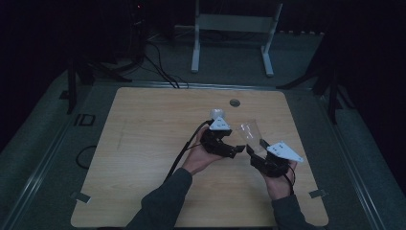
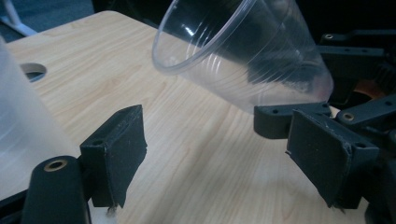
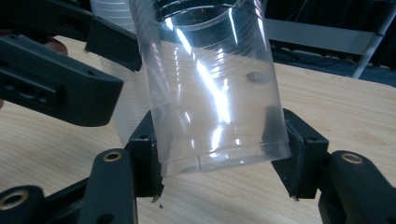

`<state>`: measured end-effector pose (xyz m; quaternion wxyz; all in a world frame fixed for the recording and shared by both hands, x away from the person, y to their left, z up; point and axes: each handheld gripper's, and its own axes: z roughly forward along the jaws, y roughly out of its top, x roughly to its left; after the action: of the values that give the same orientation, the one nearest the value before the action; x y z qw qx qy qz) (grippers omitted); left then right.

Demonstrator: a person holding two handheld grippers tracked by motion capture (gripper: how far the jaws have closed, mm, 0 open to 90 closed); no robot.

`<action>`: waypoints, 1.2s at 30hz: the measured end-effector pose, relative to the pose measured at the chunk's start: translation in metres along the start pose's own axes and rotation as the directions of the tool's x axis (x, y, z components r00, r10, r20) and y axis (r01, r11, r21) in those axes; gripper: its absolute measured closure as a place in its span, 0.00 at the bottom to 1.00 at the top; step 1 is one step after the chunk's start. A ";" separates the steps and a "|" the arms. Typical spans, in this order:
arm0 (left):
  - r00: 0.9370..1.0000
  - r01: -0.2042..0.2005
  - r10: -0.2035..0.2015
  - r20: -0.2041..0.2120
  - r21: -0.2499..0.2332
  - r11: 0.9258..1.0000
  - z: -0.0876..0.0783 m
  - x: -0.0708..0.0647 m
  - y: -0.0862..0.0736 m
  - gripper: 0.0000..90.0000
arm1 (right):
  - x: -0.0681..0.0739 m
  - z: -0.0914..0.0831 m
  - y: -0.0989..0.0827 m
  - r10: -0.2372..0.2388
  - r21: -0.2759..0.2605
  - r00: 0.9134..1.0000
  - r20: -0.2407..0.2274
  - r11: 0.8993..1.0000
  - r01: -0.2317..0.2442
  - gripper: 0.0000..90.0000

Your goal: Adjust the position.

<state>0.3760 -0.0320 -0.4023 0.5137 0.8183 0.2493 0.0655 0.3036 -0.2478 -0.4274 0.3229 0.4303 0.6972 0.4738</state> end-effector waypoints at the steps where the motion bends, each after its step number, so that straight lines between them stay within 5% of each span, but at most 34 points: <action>1: 1.000 0.005 -0.005 0.001 -0.002 1.000 0.001 0.000 0.000 0.20 | 0.001 0.000 0.000 0.000 -0.002 1.000 -0.001 1.000 0.000 0.47; 13: 0.998 0.043 -0.041 0.039 -0.032 0.999 0.002 -0.001 0.002 0.20 | 0.004 0.000 -0.002 -0.004 -0.017 1.000 0.001 1.000 0.004 0.47; 36: 0.982 0.150 -0.137 0.129 -0.097 0.984 0.008 -0.001 0.007 0.20 | 0.014 0.003 -0.006 -0.005 -0.072 1.000 0.029 0.997 0.007 0.47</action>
<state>0.3809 -0.0410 -0.3993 0.5744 0.7720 0.2722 -0.0087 0.2986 -0.2354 -0.4342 0.3494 0.4231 0.6764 0.4914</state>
